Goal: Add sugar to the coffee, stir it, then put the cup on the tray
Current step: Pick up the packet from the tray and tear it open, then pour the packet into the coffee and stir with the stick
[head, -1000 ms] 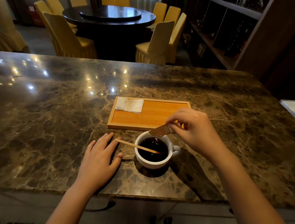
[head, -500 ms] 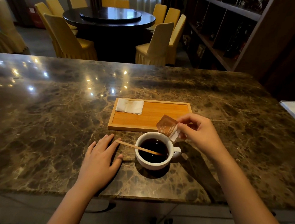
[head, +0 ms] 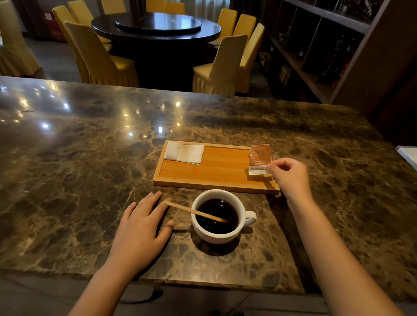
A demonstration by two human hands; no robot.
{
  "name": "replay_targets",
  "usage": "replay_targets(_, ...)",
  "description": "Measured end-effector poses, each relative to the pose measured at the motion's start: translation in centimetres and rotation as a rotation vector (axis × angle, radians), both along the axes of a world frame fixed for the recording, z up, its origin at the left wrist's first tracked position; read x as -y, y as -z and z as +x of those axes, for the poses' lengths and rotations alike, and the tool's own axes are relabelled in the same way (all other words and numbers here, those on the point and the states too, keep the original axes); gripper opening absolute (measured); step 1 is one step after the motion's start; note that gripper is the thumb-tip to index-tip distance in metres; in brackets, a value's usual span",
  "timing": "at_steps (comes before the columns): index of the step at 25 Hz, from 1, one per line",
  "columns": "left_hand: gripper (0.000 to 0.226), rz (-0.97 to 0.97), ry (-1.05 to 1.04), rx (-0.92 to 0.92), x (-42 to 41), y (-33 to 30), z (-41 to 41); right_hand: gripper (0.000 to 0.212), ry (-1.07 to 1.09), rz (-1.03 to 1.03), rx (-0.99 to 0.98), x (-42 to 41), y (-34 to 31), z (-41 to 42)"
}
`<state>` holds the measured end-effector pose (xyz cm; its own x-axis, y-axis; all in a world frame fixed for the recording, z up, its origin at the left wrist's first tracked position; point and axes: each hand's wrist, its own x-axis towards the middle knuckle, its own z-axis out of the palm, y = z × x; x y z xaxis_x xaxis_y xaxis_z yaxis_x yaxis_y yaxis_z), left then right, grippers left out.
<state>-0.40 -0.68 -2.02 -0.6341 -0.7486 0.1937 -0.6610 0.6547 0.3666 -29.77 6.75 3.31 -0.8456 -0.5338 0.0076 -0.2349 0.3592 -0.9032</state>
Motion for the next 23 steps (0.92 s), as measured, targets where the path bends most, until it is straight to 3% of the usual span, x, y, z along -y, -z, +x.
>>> replay_targets(2,0.051,-0.001,-0.001,-0.001,0.0,0.0,0.0,0.004,0.031,0.106,-0.083,0.6,1.1,-0.7)
replay_targets(5,0.051,-0.003,-0.004,0.005,0.0,0.0,0.0,0.009,0.054,0.261,-0.237,1.1,2.0,-1.5)
replay_targets(8,0.051,0.001,-0.005,-0.003,0.0,0.0,0.0,0.014,0.035,0.277,-0.333,1.1,2.0,-1.5)
replay_targets(10,0.051,-0.004,-0.004,0.0,0.0,0.0,0.0,0.019,0.013,0.276,-0.511,0.6,1.9,-1.2)
replay_targets(14,0.051,-0.004,-0.006,-0.002,0.0,0.0,-0.1,0.033,-0.366,0.258,-0.829,-1.2,1.8,-0.5)
replay_targets(17,0.052,-0.003,-0.007,0.001,0.0,0.1,0.0,0.04,-0.551,0.402,-0.862,-2.1,2.4,-0.7)
replay_targets(23,0.052,0.0,-0.006,0.0,0.0,0.0,-0.1,0.042,-0.581,0.449,-0.836,-1.4,3.0,-1.3)
